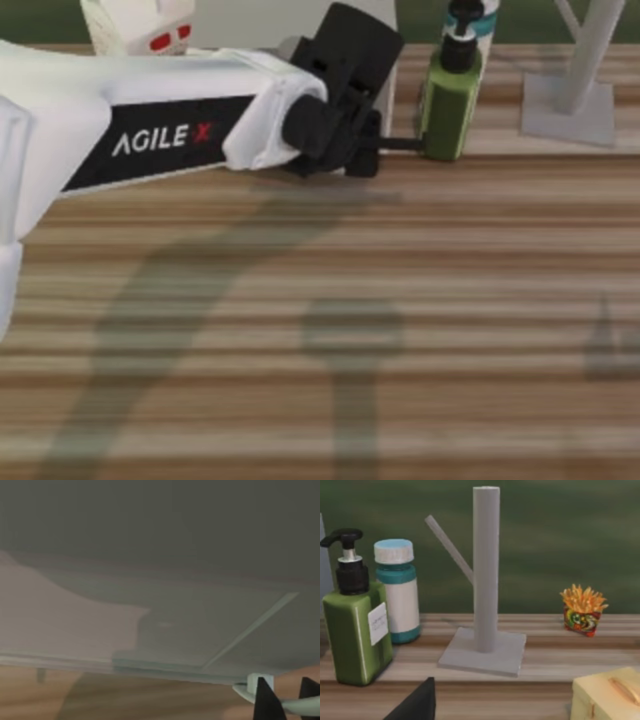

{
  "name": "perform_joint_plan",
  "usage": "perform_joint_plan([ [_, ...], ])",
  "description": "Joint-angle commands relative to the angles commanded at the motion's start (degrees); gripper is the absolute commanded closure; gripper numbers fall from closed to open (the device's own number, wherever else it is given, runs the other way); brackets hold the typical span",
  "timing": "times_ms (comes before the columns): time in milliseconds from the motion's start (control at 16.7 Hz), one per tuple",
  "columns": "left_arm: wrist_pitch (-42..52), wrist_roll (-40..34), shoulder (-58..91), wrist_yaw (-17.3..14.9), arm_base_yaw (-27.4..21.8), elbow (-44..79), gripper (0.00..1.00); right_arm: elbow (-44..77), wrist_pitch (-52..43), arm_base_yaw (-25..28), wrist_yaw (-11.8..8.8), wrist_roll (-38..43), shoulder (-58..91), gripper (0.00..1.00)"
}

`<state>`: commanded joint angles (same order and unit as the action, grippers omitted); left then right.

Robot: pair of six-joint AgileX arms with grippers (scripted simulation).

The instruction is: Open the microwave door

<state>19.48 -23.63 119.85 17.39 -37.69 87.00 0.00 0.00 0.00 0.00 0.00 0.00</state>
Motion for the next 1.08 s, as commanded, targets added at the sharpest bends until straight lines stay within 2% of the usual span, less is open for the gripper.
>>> perform_joint_plan([
  [1080, -1.9, 2.5, -1.9, -1.8, 0.4, -3.1, 1.00, 0.0, 0.0, 0.0, 0.0, 0.0, 0.0, 0.00],
])
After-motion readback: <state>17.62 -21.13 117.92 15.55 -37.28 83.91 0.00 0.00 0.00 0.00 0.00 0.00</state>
